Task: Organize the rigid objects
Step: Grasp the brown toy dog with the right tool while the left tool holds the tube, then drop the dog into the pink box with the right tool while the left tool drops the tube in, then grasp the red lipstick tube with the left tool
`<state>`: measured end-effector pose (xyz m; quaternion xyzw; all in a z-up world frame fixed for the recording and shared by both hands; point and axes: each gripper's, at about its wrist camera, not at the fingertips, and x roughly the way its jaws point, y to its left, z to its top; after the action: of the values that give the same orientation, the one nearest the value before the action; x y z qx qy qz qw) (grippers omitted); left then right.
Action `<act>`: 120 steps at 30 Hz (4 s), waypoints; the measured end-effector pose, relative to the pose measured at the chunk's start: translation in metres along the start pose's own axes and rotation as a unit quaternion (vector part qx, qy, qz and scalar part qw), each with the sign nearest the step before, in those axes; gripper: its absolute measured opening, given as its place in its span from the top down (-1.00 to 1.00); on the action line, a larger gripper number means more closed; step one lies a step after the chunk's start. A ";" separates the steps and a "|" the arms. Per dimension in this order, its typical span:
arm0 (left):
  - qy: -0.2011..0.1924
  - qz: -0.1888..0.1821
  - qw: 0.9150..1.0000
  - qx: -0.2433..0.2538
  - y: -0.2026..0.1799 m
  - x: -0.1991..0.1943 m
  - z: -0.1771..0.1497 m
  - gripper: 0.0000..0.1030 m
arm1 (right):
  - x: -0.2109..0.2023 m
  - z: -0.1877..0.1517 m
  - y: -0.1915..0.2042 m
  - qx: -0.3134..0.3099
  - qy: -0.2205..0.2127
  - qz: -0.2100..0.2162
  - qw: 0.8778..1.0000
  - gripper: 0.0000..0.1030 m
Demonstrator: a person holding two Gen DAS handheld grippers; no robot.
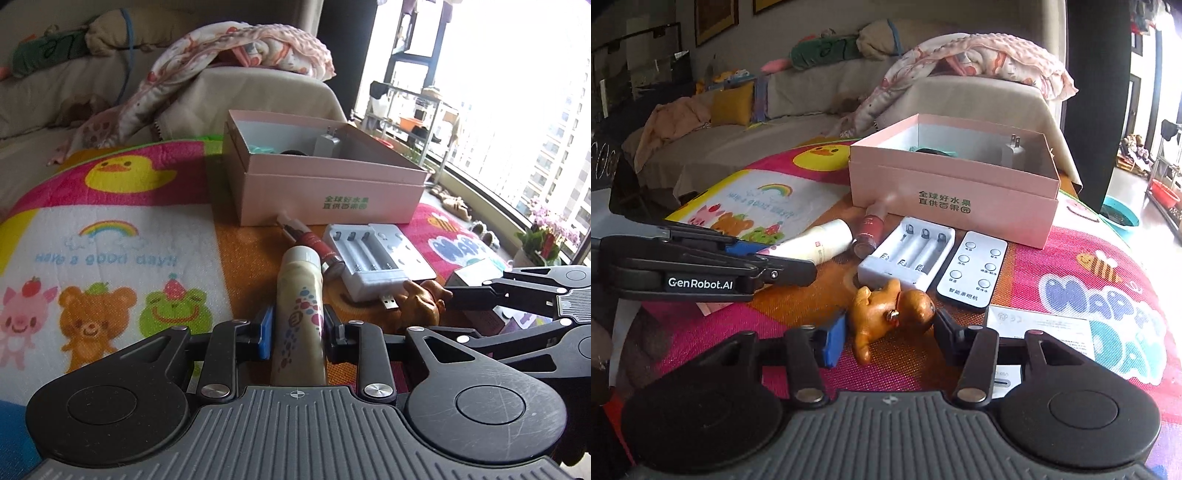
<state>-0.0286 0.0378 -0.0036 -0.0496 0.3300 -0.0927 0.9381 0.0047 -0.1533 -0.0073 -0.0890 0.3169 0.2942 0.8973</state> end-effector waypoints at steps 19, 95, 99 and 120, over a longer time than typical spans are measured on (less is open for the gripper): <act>-0.003 -0.014 0.996 0.085 -0.016 -0.022 -0.009 0.46 | -0.039 -0.006 -0.001 -0.031 -0.015 -0.007 0.999 0.02; 0.025 -0.032 0.991 0.126 -0.052 0.032 0.026 0.19 | -0.033 -0.020 -0.076 0.142 -0.049 -0.124 0.981 -0.68; 0.031 -0.046 0.990 0.132 -0.046 0.022 0.022 0.23 | -0.032 -0.019 -0.077 0.145 -0.048 -0.124 0.981 -0.69; -0.024 0.107 0.993 -0.053 0.062 0.005 0.025 0.37 | -0.030 -0.021 -0.079 0.151 -0.045 -0.125 0.980 -0.75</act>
<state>-0.0007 0.0981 0.0029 -0.0658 0.3157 0.0268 0.9462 0.0213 -0.2390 -0.0068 0.0225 0.3033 0.1322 0.9434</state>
